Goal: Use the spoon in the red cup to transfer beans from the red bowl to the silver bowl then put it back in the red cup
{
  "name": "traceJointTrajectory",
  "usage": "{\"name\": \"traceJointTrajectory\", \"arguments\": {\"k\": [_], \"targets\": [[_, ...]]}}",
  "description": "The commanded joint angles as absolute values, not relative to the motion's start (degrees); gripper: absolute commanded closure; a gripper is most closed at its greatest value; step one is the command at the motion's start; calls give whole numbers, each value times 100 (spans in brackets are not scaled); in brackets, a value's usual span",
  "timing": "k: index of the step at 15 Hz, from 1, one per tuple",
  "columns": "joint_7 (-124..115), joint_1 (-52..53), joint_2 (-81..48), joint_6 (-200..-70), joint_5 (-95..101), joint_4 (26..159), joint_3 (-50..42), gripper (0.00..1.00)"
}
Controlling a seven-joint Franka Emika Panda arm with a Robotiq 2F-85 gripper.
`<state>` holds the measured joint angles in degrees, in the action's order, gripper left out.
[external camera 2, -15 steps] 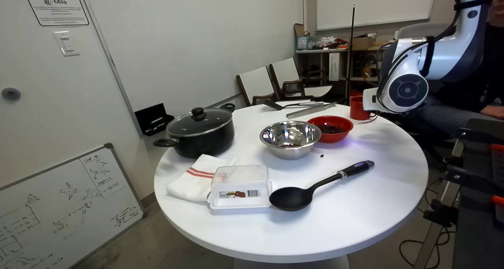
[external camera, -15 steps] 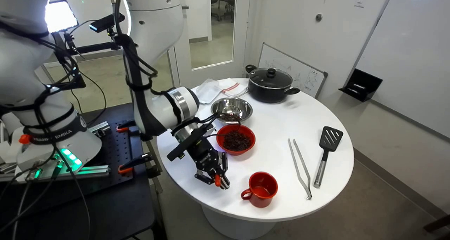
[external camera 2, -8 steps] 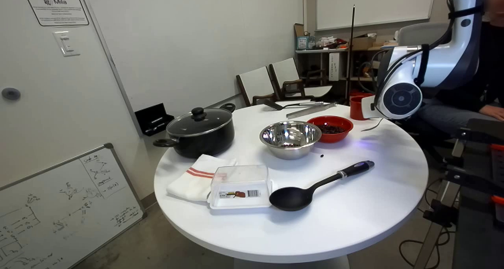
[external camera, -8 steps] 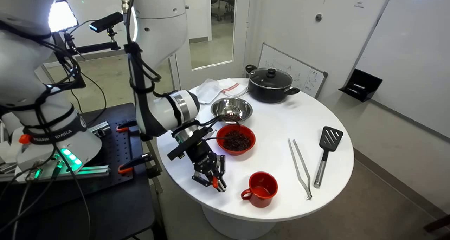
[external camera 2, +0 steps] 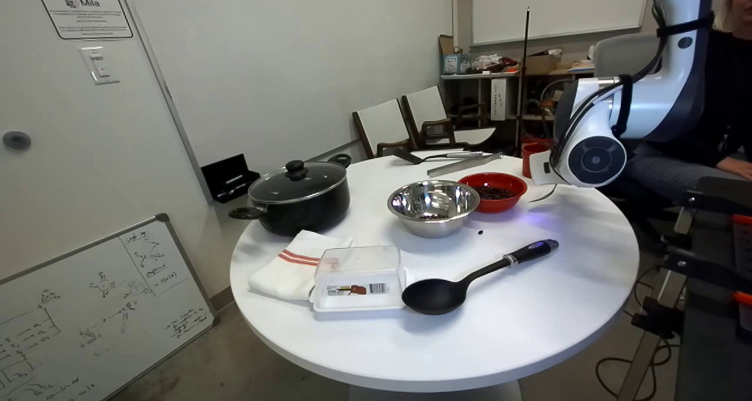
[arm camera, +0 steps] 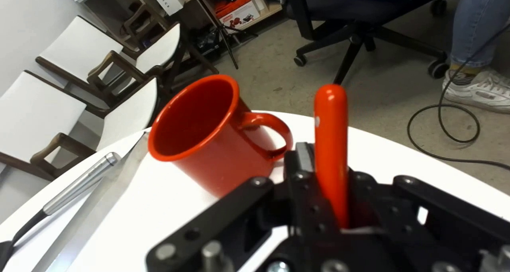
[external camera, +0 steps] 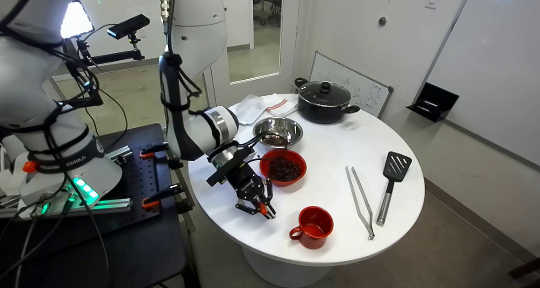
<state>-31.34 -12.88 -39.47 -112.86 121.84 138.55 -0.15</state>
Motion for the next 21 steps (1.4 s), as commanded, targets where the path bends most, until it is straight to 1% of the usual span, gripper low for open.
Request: {"name": "traceJointTrajectory", "arguments": {"k": [1, 6, 12, 16, 17, 21], "targets": [[-3019, -1166, -4116, -11102, 12337, 13708, 34, 98], [-2672, -1166, -4126, -11163, 12242, 13659, 15, 98], [-2801, -1181, -3315, -10953, 12272, 14360, -89, 98], [-2815, -1116, -2780, -10484, 12075, 14757, -125, 98], [-2780, -1055, -2730, -10167, 11868, 14784, -128, 98], [-2664, -1007, -2487, -9625, 11484, 14850, -117, 98]]}}
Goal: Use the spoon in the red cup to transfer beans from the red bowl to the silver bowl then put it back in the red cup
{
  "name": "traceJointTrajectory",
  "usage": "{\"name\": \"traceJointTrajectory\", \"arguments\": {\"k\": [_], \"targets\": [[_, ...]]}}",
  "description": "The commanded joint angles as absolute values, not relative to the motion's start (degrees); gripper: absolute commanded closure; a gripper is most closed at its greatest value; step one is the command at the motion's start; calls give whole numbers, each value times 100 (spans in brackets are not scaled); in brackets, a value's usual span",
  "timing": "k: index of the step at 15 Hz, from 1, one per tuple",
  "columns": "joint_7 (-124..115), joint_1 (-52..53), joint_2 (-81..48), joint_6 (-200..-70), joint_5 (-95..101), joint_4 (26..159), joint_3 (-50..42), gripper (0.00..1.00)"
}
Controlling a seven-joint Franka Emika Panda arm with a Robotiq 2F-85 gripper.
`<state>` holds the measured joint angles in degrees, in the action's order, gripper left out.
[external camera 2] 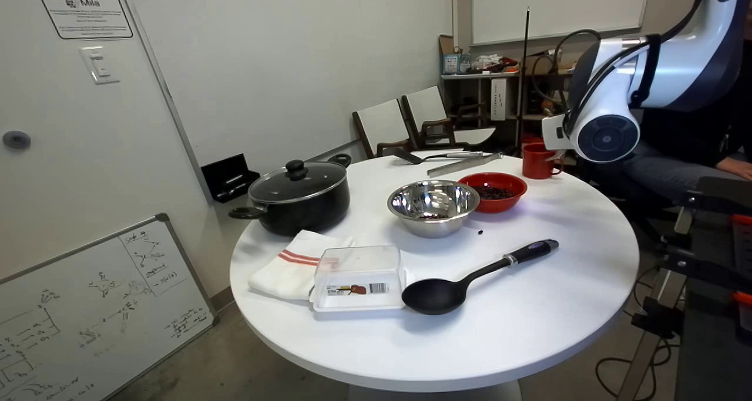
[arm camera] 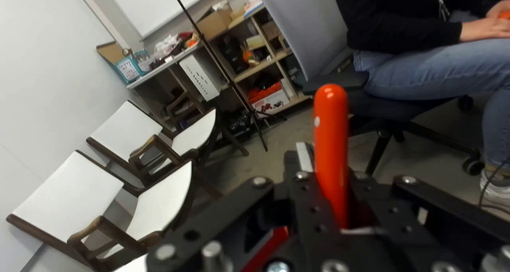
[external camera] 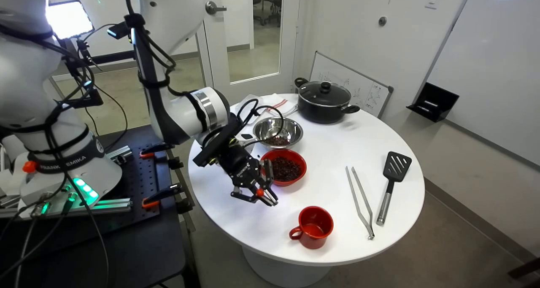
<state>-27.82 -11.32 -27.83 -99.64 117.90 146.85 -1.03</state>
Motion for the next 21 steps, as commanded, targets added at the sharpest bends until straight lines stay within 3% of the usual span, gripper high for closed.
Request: {"name": "traceJointTrajectory", "arguments": {"k": [1, 7, 17, 21], "targets": [[-2676, -1009, -2433, -9561, 11453, 14848, -123, 98], [-2255, -1084, -2192, -9268, 11426, 14536, -316, 98], [-929, -1524, -2327, -11060, 11718, 13588, -676, 98], [-335, -1447, -2394, -10848, 11428, 13611, -763, 98]]}}
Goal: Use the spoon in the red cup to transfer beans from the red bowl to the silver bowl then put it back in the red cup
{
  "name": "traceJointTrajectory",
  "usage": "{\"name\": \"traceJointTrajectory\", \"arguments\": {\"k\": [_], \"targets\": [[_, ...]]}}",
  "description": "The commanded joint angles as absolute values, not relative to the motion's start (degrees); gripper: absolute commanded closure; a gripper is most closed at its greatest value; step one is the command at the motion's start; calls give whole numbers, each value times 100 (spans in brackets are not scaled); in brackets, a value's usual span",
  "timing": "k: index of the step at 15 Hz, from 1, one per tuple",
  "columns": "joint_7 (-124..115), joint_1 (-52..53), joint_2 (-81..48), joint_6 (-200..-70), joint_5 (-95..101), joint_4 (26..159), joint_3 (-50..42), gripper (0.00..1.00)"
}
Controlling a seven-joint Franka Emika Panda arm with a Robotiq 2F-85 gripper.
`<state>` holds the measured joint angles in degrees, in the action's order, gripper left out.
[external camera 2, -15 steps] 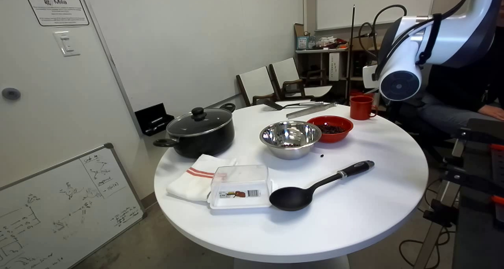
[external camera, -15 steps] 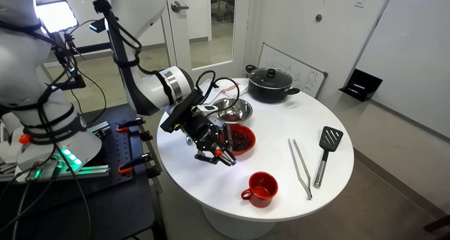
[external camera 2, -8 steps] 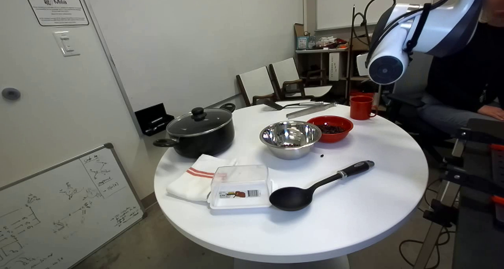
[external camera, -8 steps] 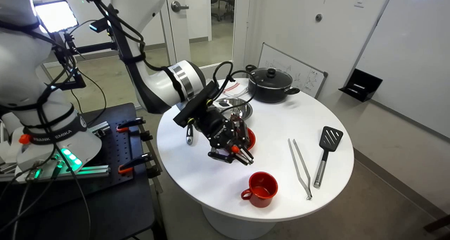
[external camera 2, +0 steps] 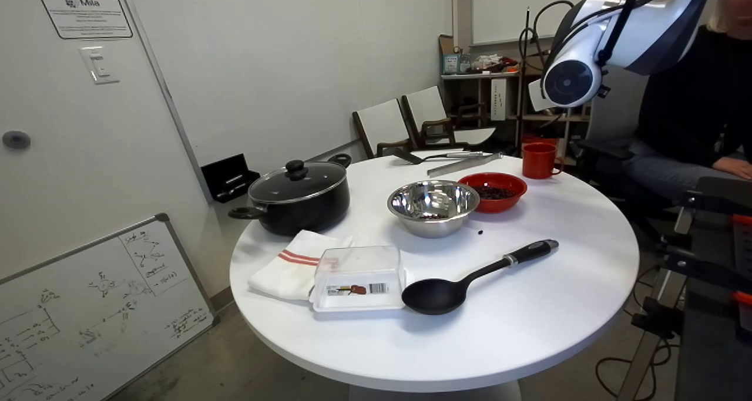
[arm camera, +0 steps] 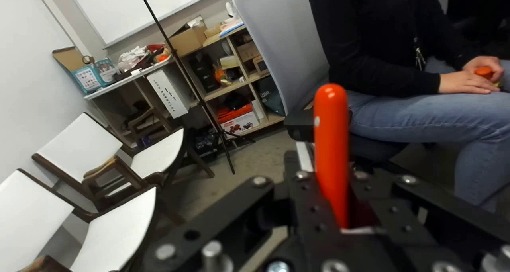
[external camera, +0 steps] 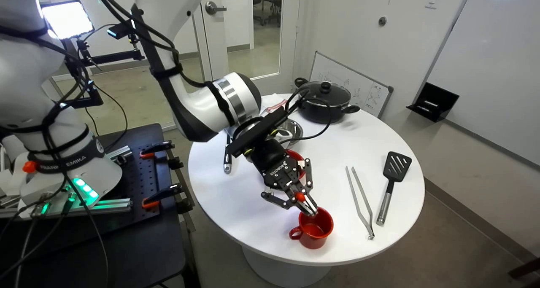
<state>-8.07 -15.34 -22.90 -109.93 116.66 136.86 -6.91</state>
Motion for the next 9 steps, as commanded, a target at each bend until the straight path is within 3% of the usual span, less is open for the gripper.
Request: {"name": "traceJointTrajectory", "arguments": {"k": [1, 9], "targets": [[-188, -1392, -2430, -10650, 11313, 13637, -768, 98], [-383, -1233, -2888, -9666, 11241, 13567, -715, 98]]}}
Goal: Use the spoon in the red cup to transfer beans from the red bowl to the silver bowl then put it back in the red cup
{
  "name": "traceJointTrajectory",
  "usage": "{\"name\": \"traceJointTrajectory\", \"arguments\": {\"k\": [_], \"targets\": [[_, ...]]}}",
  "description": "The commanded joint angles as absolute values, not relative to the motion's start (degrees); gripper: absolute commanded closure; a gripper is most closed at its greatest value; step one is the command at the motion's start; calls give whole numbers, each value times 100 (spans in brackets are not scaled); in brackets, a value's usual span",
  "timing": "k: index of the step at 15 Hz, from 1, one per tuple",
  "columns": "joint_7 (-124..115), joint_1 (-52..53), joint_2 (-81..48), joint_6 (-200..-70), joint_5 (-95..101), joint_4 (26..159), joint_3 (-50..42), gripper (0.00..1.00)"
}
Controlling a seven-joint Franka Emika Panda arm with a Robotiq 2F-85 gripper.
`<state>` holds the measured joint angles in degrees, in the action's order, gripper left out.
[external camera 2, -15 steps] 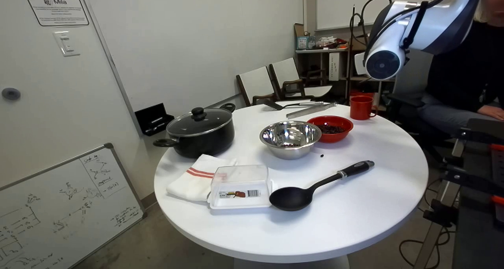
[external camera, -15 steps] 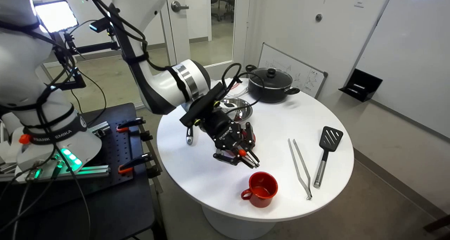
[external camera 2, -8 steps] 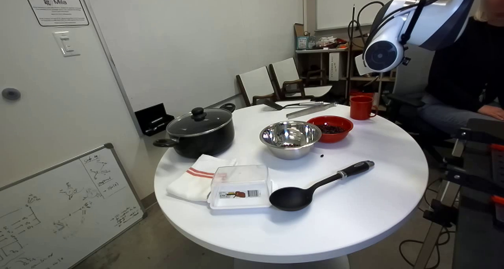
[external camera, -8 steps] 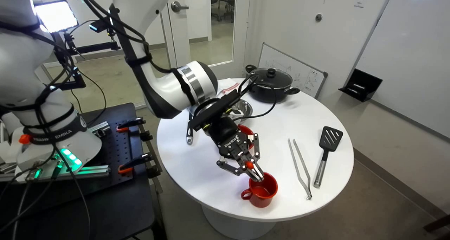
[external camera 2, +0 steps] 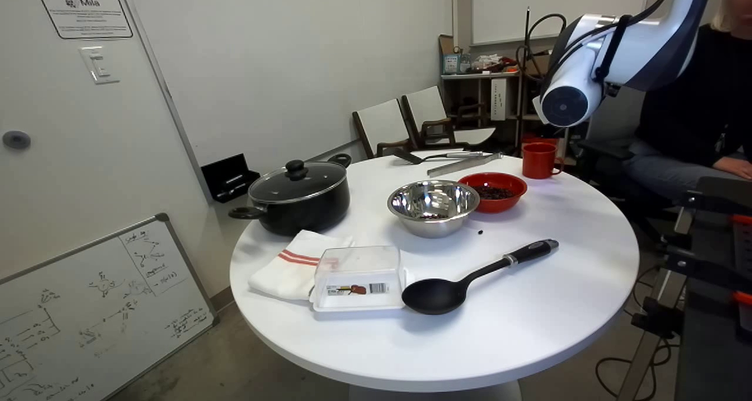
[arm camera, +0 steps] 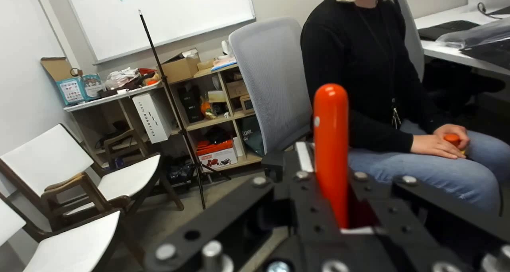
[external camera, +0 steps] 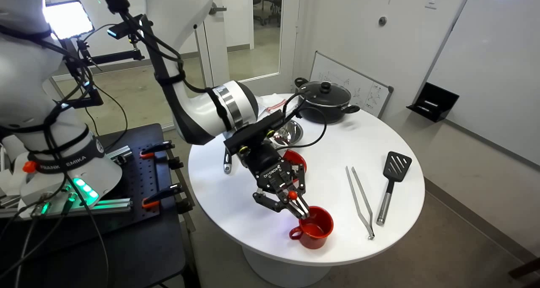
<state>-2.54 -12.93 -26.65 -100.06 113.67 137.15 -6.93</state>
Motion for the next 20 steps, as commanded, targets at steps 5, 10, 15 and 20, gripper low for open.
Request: {"name": "traceJointTrajectory", "arguments": {"k": [5, 10, 15, 20], "targets": [[-490, -1480, -3032, -9737, 11263, 13289, -824, 98], [-738, -1581, -3109, -9795, 11250, 13067, -773, 98], [-695, -1381, -3282, -9725, 11231, 12878, -574, 98], [-515, -1320, -3677, -9714, 11144, 12453, -559, 98]]}}
